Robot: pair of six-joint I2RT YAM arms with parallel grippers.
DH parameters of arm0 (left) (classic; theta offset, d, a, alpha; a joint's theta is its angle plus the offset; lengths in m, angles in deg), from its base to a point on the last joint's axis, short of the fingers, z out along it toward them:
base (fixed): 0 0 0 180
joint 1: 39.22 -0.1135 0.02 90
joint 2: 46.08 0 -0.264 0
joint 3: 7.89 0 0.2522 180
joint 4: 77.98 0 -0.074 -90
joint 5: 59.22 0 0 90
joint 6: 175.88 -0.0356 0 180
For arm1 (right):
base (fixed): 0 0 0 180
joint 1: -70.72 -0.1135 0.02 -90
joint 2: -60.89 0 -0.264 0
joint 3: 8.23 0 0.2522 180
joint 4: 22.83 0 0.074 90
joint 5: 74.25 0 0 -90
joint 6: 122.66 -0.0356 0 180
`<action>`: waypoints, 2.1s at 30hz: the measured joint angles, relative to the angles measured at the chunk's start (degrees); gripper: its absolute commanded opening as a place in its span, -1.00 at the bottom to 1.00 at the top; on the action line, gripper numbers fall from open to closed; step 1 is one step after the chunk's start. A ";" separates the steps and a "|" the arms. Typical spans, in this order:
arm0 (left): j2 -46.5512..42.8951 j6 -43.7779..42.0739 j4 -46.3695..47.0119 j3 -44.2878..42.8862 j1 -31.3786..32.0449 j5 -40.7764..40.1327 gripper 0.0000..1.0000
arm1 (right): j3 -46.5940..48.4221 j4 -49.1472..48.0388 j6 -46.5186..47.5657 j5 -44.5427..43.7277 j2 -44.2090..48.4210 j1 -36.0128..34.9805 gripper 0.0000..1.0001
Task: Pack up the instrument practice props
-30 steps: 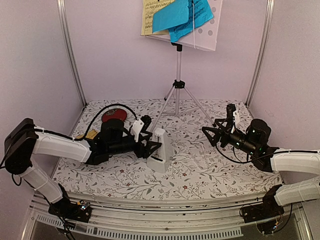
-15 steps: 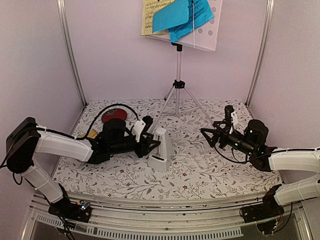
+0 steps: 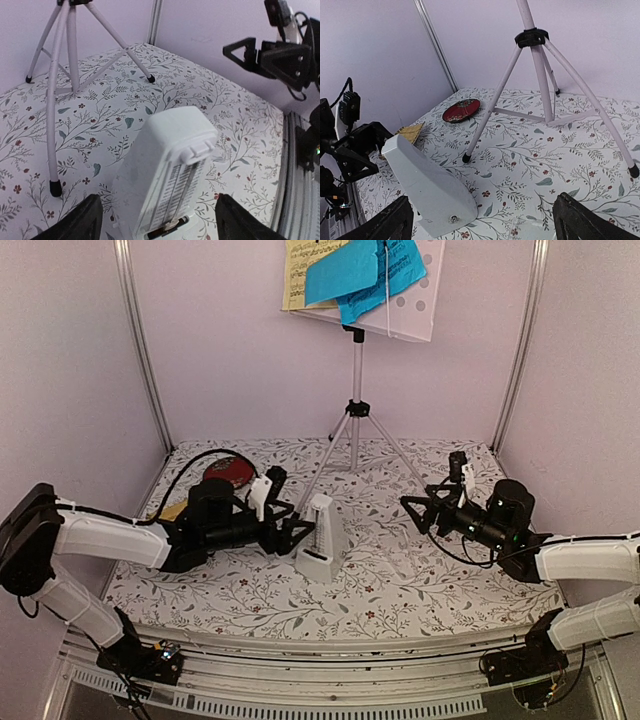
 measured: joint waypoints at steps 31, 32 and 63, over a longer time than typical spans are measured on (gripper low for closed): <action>10.47 18.49 0.96 2.08 -4.04 10.21 0.06 | 18.95 5.18 -21.16 10.62 -36.33 -8.09 -0.31; 10.56 18.49 0.76 2.08 -3.98 10.05 0.06 | 19.17 5.18 -21.18 10.73 -36.59 -8.15 -0.32; -5.05 14.95 2.49 7.41 3.98 -0.94 0.62 | 17.59 20.63 -13.20 -1.46 -20.61 -7.08 0.17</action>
